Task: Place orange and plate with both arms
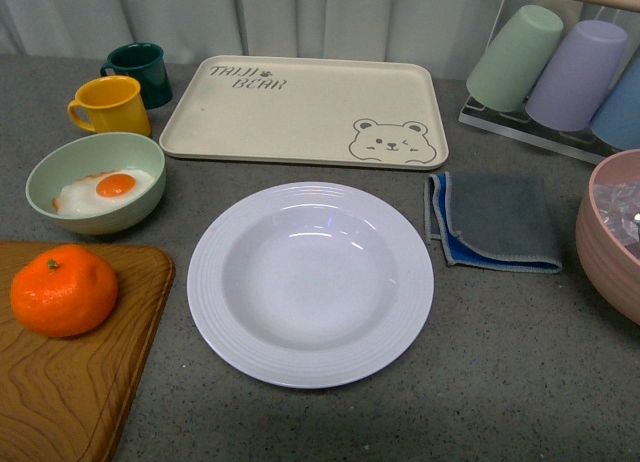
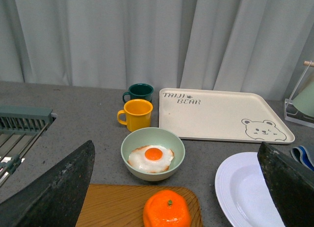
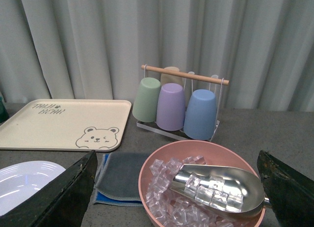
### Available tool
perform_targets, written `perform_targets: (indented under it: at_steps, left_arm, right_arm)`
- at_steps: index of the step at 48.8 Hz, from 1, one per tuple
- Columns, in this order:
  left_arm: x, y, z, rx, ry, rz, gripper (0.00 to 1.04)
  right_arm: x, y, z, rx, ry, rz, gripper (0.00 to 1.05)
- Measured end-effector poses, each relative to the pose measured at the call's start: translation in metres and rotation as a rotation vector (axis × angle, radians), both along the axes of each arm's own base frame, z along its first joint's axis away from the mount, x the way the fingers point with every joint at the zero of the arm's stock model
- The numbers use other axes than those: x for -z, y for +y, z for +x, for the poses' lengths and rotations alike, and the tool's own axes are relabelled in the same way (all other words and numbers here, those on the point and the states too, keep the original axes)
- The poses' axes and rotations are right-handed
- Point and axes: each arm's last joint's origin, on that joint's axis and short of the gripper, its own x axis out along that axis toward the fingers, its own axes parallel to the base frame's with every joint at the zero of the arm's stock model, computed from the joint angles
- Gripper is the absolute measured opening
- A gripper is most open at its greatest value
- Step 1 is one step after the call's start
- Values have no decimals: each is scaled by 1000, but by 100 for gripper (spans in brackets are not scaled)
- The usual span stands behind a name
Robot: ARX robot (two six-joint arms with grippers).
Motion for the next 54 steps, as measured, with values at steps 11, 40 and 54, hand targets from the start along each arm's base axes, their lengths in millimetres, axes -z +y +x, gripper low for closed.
perform_targets:
  at_steps: [11, 40, 54]
  left_arm:
    - [0, 0, 0, 0, 0, 0, 98]
    - [0, 0, 0, 0, 0, 0, 98]
    - [0, 0, 0, 0, 0, 0, 98]
  right_arm:
    - [0, 0, 0, 0, 0, 0, 95]
    - [0, 0, 0, 0, 0, 0, 95]
    - [0, 0, 0, 0, 0, 0, 95]
